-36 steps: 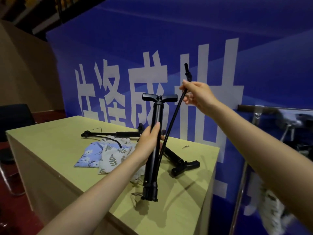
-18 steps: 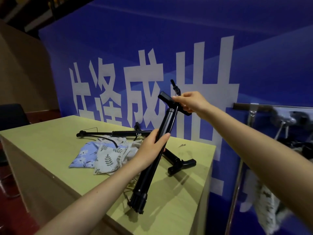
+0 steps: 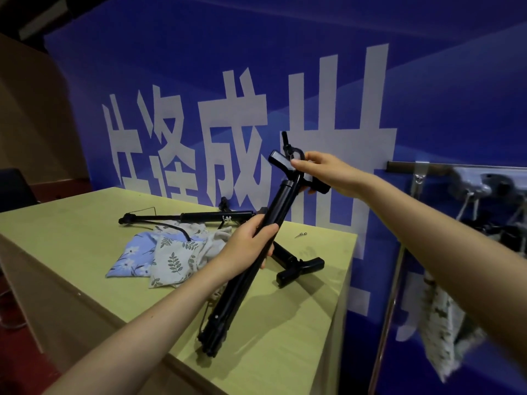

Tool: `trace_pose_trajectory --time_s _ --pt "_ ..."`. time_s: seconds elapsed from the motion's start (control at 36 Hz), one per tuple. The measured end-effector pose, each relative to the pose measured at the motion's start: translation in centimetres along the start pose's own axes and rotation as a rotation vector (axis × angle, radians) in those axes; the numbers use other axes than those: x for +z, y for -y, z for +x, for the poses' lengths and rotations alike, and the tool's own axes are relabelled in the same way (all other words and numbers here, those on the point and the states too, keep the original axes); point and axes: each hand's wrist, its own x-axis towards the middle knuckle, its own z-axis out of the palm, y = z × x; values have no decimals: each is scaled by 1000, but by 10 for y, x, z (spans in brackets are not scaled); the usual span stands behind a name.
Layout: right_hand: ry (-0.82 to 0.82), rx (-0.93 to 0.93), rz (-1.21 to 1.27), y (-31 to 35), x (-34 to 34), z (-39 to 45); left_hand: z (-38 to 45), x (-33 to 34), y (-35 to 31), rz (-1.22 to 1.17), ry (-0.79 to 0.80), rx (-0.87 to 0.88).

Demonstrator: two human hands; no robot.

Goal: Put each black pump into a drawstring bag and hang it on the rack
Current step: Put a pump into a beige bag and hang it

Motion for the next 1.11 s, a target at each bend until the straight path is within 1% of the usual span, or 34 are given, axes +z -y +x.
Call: trace_pose_trajectory --time_s 0.08,0.17,0.31,0.44,0.64,0.75,0.81,0.86,0.89,0.92,0.94,0.97,1.0,1.03,1.08,1.11 --pt "72 31 42 -5 -5 -7 1 -2 0 17 27 -16" --pt "83 68 72 -14 -7 -10 2 -3 0 17 62 -36" --pt "0 56 95 -21 -1 -13 2 -2 4 21 104 -50" --pt "-24 79 112 -25 5 -14 1 -2 12 69 80 -52" --pt "-84 109 211 -32 17 -15 -2 -6 13 71 63 -83" --pt "-165 107 160 -37 28 -16 0 -10 14 124 51 -87" --pt "-255 100 35 -42 36 -15 0 -11 15 145 39 -98" --pt "-410 86 -230 -47 42 -15 0 -12 18 188 22 -108" --pt "-481 37 -372 -50 44 -18 1 -12 19 220 21 -108" --pt "-522 -54 -509 -50 45 -22 1 -12 21 256 24 -105" --pt "-515 -182 -638 -50 46 -28 1 -12 23 296 28 -100" --pt "-448 -316 -758 -51 46 -32 1 -12 25 336 31 -95" --pt "-348 -425 -867 -53 47 -36 1 -12 27 372 36 -90" --pt "-247 -496 -964 -55 49 -39 2 -12 28 404 45 -87" --pt "-86 -545 -1101 -60 51 -42 2 -10 30 486 65 -70" --pt "-38 -571 -1149 -63 52 -42 2 -9 30 545 75 -50"
